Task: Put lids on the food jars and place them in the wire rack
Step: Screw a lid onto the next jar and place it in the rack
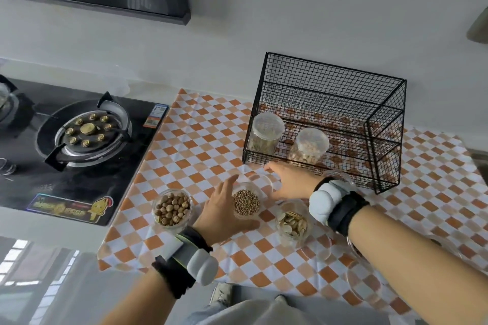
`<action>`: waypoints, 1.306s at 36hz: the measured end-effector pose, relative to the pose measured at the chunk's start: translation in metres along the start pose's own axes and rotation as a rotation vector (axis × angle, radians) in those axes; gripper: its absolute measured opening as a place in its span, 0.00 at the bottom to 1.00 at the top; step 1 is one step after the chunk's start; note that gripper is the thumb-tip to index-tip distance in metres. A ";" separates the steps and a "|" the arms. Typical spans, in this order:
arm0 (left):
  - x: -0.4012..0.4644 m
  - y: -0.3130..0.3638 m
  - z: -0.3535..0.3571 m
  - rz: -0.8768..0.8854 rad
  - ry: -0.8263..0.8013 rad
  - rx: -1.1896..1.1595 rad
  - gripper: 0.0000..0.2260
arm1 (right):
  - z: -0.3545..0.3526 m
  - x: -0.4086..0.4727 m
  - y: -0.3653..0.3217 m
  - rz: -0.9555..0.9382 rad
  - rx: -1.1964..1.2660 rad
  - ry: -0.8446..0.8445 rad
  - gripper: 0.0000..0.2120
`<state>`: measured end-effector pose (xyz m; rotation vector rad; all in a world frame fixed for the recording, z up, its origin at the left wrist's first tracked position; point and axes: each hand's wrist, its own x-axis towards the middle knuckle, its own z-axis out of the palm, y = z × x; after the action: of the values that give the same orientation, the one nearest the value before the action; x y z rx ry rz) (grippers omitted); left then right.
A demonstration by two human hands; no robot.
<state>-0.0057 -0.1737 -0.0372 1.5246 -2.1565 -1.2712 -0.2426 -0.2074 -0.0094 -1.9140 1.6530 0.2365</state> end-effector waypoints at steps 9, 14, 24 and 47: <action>-0.002 -0.022 0.014 0.008 0.010 -0.083 0.57 | 0.014 0.026 -0.007 0.018 0.027 -0.114 0.50; -0.001 -0.031 0.019 0.015 0.025 -0.185 0.55 | 0.027 0.045 -0.010 0.068 0.012 -0.122 0.57; 0.007 -0.047 0.027 0.021 0.006 -0.239 0.53 | 0.044 0.073 -0.008 0.112 -0.067 -0.190 0.44; 0.024 -0.051 0.027 0.069 -0.026 -0.270 0.47 | 0.031 0.054 -0.012 0.258 -0.009 -0.095 0.40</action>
<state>0.0016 -0.1844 -0.0979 1.3214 -1.9385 -1.4950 -0.2124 -0.2352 -0.0571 -1.6657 1.8342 0.4319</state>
